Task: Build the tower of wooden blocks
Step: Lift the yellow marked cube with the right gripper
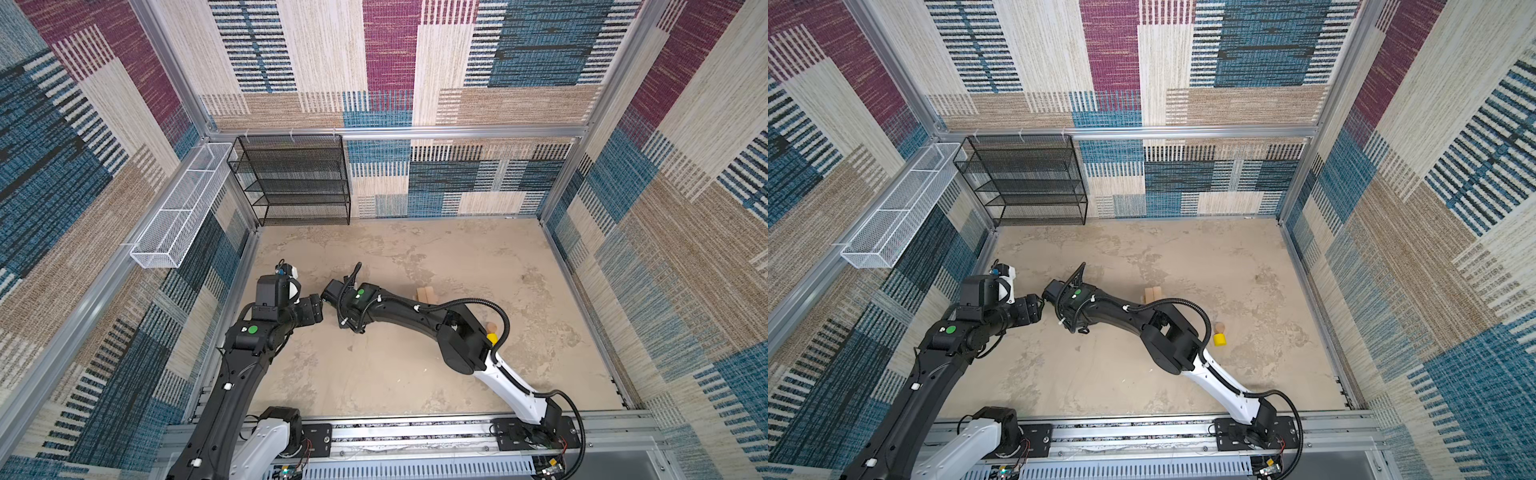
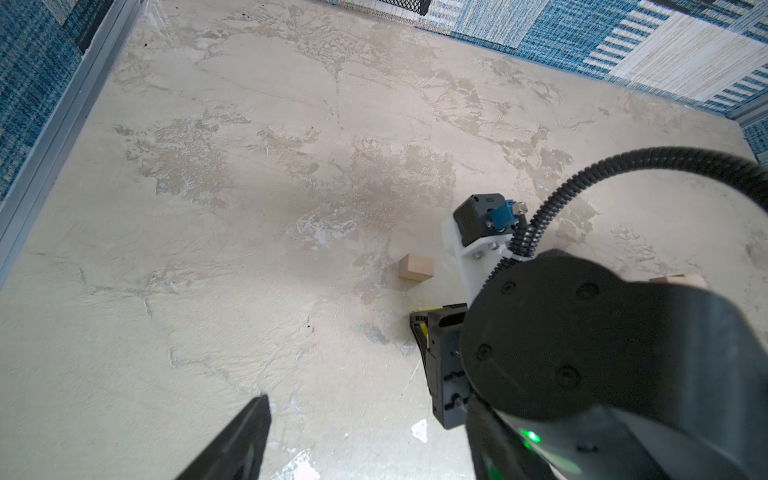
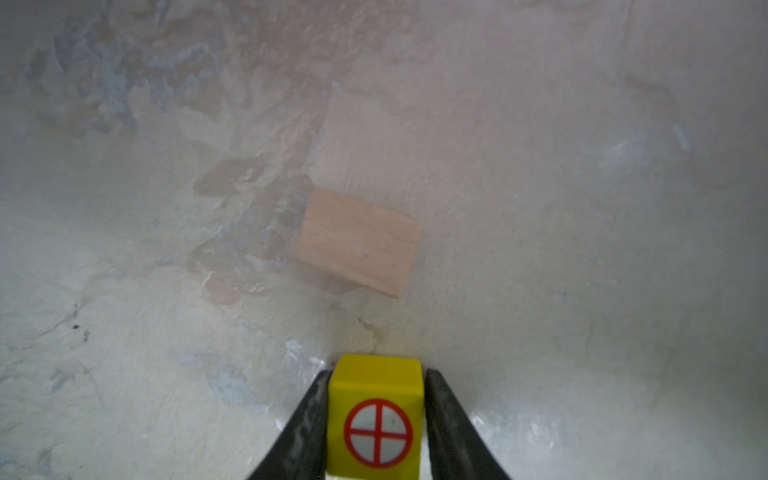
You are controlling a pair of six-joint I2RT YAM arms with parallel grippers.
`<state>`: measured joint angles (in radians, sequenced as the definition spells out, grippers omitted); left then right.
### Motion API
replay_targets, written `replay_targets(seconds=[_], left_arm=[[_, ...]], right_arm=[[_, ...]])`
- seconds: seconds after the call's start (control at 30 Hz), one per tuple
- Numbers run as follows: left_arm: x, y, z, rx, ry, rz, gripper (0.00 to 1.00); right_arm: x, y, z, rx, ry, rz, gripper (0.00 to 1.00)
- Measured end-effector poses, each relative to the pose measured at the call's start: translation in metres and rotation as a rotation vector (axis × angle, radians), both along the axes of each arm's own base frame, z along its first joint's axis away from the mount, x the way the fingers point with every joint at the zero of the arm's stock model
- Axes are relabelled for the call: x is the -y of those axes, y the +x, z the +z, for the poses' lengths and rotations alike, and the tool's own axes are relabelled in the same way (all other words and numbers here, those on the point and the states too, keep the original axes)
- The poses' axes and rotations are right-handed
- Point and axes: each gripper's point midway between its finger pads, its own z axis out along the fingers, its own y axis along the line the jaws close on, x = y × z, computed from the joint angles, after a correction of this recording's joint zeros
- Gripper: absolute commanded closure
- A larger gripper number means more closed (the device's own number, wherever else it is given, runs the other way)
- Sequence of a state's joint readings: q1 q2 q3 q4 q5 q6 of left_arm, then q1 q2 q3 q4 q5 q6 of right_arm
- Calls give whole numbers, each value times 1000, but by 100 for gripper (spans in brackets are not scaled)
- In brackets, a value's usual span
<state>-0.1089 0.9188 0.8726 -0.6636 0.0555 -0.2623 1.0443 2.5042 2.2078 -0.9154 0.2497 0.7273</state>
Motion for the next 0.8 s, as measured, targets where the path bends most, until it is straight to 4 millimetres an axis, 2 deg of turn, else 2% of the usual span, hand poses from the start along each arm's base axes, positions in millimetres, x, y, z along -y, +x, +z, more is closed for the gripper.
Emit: replay_targets(seconds=[0.2, 0.47, 0.73, 0.8], left_arm=[[0, 0, -1, -4, -1, -1, 22], [0, 1, -1, -3, -3, -1, 22], [1, 1, -2, -9, -5, -4, 22], [1, 0, -3, -10, -6, -5, 22]], right_arm=[[2, 1, 5, 9, -17, 6, 55], [-1, 3, 12, 20, -17, 12, 63], [3, 1, 8, 11, -36, 14, 61], [3, 1, 7, 10, -39, 14, 63]])
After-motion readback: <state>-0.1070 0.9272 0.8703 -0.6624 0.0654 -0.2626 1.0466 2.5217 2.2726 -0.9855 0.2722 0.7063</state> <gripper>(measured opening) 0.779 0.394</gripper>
